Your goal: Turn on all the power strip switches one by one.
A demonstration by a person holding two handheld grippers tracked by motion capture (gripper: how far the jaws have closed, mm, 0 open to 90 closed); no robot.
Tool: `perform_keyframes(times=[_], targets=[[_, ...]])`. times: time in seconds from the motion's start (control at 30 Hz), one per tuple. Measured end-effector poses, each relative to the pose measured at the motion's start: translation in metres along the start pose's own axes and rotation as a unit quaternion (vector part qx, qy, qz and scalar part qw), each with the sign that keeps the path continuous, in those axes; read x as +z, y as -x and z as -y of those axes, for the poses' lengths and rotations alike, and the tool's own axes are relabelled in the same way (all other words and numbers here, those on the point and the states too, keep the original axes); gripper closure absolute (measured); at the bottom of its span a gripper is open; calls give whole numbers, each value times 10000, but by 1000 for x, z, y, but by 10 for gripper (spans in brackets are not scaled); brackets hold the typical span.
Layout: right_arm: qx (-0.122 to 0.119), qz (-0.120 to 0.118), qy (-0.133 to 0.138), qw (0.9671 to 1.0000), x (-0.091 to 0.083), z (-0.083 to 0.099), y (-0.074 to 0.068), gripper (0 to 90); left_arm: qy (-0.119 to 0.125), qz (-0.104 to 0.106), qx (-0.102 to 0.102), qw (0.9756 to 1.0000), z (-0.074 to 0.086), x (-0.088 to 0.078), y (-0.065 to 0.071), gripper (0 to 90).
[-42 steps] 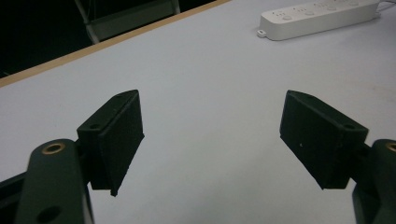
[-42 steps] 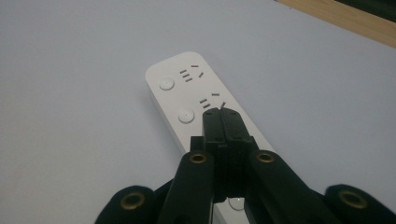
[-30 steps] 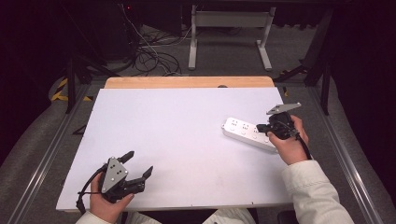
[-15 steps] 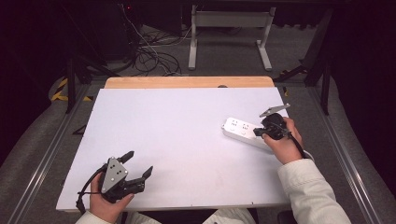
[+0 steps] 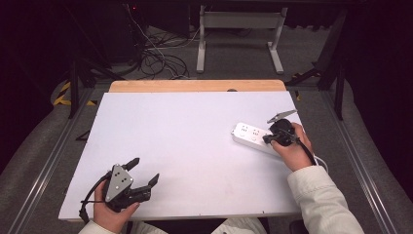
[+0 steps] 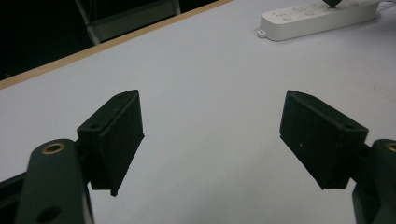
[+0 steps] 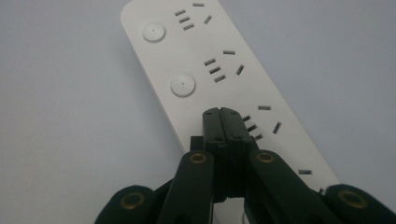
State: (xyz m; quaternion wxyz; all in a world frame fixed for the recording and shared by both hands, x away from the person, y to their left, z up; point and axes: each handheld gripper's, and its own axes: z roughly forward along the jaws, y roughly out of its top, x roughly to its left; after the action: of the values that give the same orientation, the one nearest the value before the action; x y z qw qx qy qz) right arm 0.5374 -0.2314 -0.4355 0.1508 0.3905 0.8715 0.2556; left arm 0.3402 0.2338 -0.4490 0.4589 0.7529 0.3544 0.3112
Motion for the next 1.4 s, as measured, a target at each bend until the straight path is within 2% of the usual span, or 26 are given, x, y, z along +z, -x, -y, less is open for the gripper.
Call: perform_keyframes(times=[0.3, 0.73, 1.3, 1.4], targets=[[-18, 39, 1, 10000, 1, 1, 0, 900, 2, 17, -32, 10000, 0, 0, 1, 217], [127, -42, 82, 9999, 2, 5, 2, 900, -6, 10, 14, 10000, 0, 0, 0, 217], [116, 96, 35, 9999, 4, 4, -2, 900, 1, 19, 2, 10000, 0, 0, 1, 217], [172, 86, 47, 9998, 5, 5, -2, 900, 2, 21, 4, 10000, 0, 0, 1, 217]])
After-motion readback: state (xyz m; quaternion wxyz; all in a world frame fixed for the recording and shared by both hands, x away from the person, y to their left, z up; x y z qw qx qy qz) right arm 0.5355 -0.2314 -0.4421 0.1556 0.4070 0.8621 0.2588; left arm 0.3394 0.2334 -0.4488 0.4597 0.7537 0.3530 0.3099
